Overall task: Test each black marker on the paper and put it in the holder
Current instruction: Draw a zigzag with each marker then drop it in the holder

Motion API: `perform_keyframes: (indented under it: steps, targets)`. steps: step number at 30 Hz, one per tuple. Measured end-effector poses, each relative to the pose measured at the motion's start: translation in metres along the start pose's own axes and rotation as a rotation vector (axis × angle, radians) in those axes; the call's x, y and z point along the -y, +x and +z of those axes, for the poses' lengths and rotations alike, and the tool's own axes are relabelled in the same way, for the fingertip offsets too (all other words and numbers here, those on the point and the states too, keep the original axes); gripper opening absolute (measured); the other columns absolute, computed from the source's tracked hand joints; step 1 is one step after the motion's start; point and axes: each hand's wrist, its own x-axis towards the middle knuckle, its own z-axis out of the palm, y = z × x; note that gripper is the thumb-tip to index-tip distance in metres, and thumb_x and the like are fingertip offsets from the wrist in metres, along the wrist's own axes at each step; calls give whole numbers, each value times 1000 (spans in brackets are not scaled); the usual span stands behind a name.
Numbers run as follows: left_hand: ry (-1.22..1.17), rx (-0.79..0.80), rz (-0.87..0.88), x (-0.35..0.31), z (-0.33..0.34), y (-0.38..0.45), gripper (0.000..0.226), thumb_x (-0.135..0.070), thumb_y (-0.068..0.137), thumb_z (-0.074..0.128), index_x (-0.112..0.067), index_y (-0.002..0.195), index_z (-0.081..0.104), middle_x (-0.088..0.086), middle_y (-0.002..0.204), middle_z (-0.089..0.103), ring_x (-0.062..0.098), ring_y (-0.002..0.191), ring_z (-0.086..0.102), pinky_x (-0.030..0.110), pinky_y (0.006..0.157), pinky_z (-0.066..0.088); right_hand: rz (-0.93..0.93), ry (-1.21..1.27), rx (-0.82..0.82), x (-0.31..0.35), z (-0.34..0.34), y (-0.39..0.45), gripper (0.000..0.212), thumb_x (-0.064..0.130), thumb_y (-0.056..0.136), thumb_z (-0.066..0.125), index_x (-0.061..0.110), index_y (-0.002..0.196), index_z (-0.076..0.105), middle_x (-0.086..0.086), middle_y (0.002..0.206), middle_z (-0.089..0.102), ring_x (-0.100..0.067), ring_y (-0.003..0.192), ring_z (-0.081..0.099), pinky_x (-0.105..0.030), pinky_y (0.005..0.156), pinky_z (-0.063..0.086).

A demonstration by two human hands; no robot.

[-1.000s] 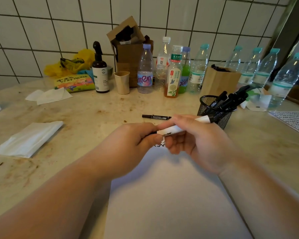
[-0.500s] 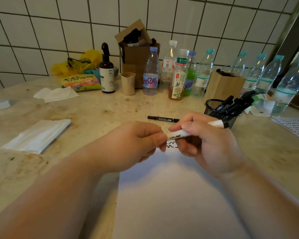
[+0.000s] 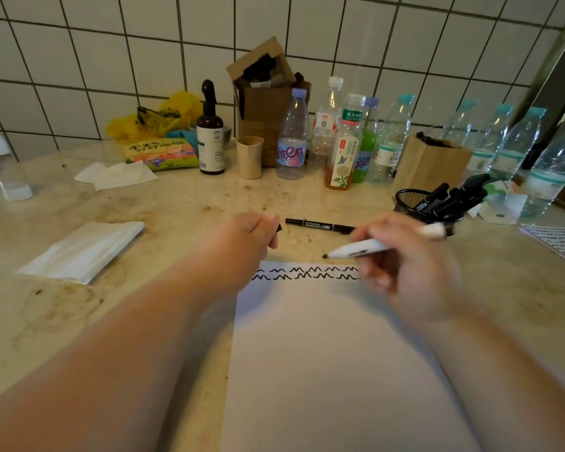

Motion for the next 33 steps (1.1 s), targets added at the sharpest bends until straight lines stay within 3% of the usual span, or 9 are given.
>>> perform_keyframes:
  steps: [5, 8, 10, 12, 16, 22, 33]
  targets:
    - [286, -156, 33, 10, 2, 4, 26, -35, 98, 45, -28, 80, 62, -1, 71, 70, 18, 58, 60, 33, 56, 47, 2, -537, 206, 24, 16, 0, 14, 37, 85, 68, 30, 89, 79, -3, 75, 76, -14, 60, 66, -26, 57, 53]
    - [325, -218, -12, 11, -4, 4, 27, -35, 99, 46, -22, 83, 64, 3, 79, 74, 22, 64, 62, 33, 58, 48, 42, -660, 232, 54, 20, 0, 29, 61, 79, 67, 37, 91, 79, 4, 78, 77, -9, 65, 70, -24, 63, 54]
    - [360, -231, -52, 10, -4, 6, 29, -35, 100, 45, -19, 86, 65, 5, 82, 74, 23, 64, 61, 33, 57, 46, 87, -627, 267, 60, 31, 0, 36, 65, 76, 66, 35, 90, 79, 4, 76, 77, -8, 63, 69, -22, 62, 52]
    - [387, -231, -101, 8, -5, 8, 31, -35, 100, 44, -15, 90, 66, 6, 84, 75, 24, 70, 65, 35, 61, 50, 187, -539, 270, 53, 45, 3, 32, 54, 77, 67, 27, 89, 80, 1, 73, 77, -9, 59, 67, -24, 60, 52]
    - [355, -266, -53, 10, -8, 4, 35, -33, 96, 47, -6, 89, 70, 12, 83, 75, 32, 80, 71, 49, 76, 58, 295, -371, 118, 12, 67, 7, 30, 37, 74, 67, 11, 84, 77, -5, 69, 76, -13, 57, 64, -31, 59, 53]
    - [336, -268, -84, 8, -9, 8, 39, -35, 92, 47, -5, 89, 71, 13, 83, 75, 32, 78, 72, 49, 75, 60, 286, -288, 71, -27, 67, 1, 27, 41, 72, 65, 17, 78, 75, -8, 66, 73, -14, 53, 60, -31, 49, 47]
    - [342, -243, -98, 10, -4, 4, 39, -37, 92, 48, -5, 89, 72, 11, 79, 75, 29, 74, 73, 46, 74, 61, 277, -281, 83, -34, 67, 3, 14, 26, 79, 68, 14, 81, 76, -13, 71, 77, -21, 59, 70, -35, 60, 60]
